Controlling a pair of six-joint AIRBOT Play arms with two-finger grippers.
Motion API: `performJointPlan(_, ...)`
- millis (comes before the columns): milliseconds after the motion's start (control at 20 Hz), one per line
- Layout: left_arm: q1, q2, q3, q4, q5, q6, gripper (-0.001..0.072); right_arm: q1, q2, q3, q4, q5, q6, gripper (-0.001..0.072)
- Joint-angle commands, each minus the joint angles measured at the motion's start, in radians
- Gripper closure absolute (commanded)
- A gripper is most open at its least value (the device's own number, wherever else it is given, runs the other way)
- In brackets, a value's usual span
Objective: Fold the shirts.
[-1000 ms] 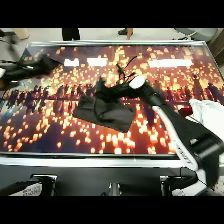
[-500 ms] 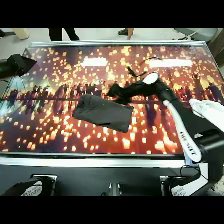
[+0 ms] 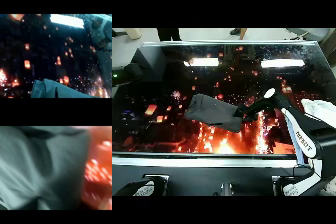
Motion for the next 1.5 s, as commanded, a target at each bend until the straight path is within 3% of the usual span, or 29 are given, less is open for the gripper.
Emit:
performJointPlan(0,0.001,0.000,-0.003,0.004,-0.008,-0.001,0.0682,0.016,-0.014,-0.009,0.208,-0.044,-0.119,0.0680)
performJointPlan(150,0.001,0.000,-0.003,0.004,-0.008,0.000,0.0681,-0.101,0.051,0.095,0.280,0.038,-0.187,0.0682)
performJointPlan(300,0.001,0.000,-0.003,0.004,-0.006,0.000,0.0682,-0.298,0.153,0.242,0.230,0.123,-0.091,0.0682)
performJointPlan(500,0.001,0.000,-0.003,0.004,0.025,0.000,0.0681,-0.578,0.264,0.395,0.017,0.259,0.028,0.0682)
performJointPlan(700,0.001,0.000,-0.003,0.004,0.026,0.000,0.0681,-0.847,0.315,0.477,-0.034,0.362,0.046,0.0682)
performJointPlan(850,0.001,0.000,-0.003,0.004,0.026,0.000,0.0681,-1.000,0.337,0.485,-0.034,0.365,0.046,0.0682)
performJointPlan(1250,0.001,0.000,-0.003,0.004,0.026,0.015,0.0681,-1.213,0.404,0.485,-0.050,0.443,0.130,0.0682)
performJointPlan(1350,0.001,0.000,-0.003,0.004,0.026,0.016,0.0681,-1.257,0.442,0.485,-0.124,0.496,0.154,0.0682)
performJointPlan(1450,0.001,0.000,-0.003,0.004,0.026,0.015,0.0681,-1.268,0.458,0.484,-0.297,0.645,0.149,0.0682)
